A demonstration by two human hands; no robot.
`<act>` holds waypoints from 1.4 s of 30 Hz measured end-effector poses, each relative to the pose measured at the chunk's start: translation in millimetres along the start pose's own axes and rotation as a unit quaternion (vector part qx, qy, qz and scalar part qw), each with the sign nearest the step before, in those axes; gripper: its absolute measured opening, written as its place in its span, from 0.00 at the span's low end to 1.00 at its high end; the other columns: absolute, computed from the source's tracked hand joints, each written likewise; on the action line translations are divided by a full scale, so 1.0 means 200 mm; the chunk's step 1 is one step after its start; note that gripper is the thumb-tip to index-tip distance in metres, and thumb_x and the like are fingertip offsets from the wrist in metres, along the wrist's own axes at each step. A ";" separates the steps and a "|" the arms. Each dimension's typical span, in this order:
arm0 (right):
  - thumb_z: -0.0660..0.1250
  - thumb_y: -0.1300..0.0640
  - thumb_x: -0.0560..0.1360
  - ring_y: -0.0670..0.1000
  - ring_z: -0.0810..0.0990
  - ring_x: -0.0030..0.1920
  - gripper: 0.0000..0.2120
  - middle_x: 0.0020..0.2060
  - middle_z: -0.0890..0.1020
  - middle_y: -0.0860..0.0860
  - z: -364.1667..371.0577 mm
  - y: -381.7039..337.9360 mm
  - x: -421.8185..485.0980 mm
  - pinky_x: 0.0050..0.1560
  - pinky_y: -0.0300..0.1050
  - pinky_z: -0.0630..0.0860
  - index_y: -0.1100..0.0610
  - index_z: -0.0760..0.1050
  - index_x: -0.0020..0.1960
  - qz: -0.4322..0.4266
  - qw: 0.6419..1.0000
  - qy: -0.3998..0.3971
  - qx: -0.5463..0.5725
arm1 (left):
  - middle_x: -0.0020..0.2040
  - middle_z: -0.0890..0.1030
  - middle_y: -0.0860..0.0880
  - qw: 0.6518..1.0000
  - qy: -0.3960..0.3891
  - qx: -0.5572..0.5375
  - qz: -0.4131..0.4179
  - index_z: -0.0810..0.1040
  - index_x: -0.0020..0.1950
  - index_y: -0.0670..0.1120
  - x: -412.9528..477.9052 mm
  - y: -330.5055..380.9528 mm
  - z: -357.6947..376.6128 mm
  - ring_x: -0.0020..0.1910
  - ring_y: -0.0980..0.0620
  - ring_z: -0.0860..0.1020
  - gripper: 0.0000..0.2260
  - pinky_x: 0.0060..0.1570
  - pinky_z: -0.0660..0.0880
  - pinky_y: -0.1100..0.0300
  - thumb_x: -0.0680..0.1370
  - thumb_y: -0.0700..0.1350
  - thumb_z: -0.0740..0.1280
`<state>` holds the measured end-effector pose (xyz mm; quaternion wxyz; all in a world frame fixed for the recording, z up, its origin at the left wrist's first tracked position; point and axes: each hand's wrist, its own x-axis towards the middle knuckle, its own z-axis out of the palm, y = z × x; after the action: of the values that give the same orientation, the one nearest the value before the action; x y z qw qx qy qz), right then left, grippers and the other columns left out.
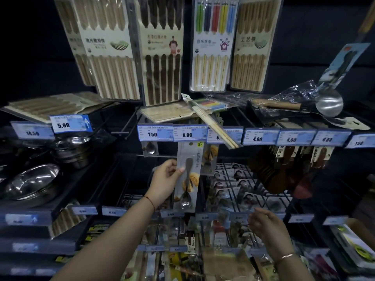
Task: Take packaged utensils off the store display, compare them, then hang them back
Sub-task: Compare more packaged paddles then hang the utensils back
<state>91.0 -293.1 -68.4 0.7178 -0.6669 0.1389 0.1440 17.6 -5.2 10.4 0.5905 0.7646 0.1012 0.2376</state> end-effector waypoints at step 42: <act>0.71 0.54 0.75 0.58 0.76 0.60 0.33 0.66 0.74 0.60 -0.22 -0.78 0.58 0.53 0.46 0.71 0.57 0.61 0.75 -0.191 0.963 -0.020 -0.191 | 0.42 0.86 0.50 0.993 0.081 -0.068 -0.055 0.80 0.47 0.50 0.03 -0.08 0.11 0.43 0.52 0.85 0.02 0.41 0.79 0.59 0.76 0.43 0.69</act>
<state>258.2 -345.3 26.6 0.5941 -0.8025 -0.0356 0.0414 35.8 -16.4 -6.7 0.6434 0.6939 0.1741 0.2724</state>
